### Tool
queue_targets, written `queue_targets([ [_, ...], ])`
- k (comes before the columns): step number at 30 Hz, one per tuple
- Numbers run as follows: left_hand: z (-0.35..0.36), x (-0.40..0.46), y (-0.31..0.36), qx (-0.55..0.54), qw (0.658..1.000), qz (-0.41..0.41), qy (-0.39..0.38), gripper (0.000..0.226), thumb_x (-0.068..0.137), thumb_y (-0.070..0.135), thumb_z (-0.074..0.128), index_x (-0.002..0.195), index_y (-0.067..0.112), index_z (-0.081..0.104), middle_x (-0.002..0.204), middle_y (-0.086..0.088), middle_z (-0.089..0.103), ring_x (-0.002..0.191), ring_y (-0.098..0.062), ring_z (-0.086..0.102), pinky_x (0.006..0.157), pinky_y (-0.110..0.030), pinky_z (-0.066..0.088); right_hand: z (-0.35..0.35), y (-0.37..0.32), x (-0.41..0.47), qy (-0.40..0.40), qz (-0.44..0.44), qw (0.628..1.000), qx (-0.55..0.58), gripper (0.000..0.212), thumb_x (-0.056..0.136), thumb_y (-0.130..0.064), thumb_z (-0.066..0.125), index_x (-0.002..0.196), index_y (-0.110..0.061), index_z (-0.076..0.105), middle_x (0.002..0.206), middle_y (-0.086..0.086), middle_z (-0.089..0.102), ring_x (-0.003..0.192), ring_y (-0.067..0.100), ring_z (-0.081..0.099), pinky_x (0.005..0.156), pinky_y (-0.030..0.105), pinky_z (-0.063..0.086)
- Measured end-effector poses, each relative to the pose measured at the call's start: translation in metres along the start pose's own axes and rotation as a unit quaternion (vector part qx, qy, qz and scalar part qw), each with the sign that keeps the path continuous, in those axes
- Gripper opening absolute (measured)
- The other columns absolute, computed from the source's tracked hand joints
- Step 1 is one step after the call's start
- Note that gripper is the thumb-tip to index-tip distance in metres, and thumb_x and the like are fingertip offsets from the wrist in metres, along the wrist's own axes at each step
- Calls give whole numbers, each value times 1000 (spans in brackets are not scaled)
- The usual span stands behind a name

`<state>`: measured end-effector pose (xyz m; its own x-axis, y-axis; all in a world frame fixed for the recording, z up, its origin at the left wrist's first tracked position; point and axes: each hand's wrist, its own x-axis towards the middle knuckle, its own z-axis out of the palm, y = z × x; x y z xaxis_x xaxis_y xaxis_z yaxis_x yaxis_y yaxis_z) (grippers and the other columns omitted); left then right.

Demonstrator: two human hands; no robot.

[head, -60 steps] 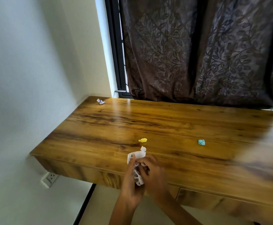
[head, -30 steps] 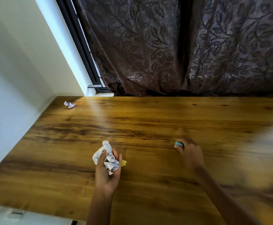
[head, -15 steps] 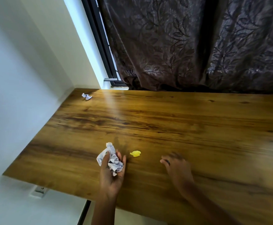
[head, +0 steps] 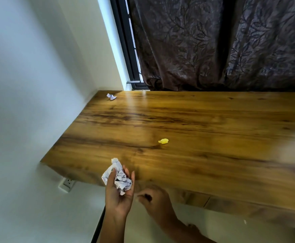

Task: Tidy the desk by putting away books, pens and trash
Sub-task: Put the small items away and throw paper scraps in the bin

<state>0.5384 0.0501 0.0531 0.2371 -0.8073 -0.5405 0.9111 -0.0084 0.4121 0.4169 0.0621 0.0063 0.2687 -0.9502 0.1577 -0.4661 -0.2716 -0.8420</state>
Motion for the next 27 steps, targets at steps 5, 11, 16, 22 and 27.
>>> queue_targets([
  [5,-25,-30,9,45,999,-30,4,24,95,25,51,109,7,57,91,-6,62,83,-13,58,68,-25,57,2,-48,1,108,-4,985,131,5,77,-15,72,82,-13,71,80,-5,70,75,7,64,71,26,52],
  [11,-28,-45,12,-16,994,-96,-55,39,87,34,56,111,4,62,90,-9,71,82,-17,70,67,-26,59,17,-72,9,90,-39,991,92,7,82,-11,68,88,-8,70,85,1,69,80,13,64,74,32,52],
  [16,-34,-29,27,-74,987,-129,-62,48,77,33,66,115,4,63,101,-5,68,109,-9,58,97,-22,45,30,-84,18,55,-131,990,-6,33,91,-22,42,101,-11,71,100,0,68,91,-2,56,82,6,42],
  [22,-18,3,51,-87,985,-136,-62,47,76,24,65,117,1,59,97,-14,68,92,-20,65,69,-30,60,43,-77,64,90,-141,985,-30,21,82,-2,59,89,-16,73,88,-3,73,80,17,64,71,32,54],
  [27,7,39,70,-105,985,-123,-67,70,57,4,85,121,-1,57,97,-16,67,86,-21,66,74,-27,56,51,-77,115,119,-142,979,-86,15,77,-3,67,79,-18,69,86,-5,67,80,19,55,67,37,49],
])
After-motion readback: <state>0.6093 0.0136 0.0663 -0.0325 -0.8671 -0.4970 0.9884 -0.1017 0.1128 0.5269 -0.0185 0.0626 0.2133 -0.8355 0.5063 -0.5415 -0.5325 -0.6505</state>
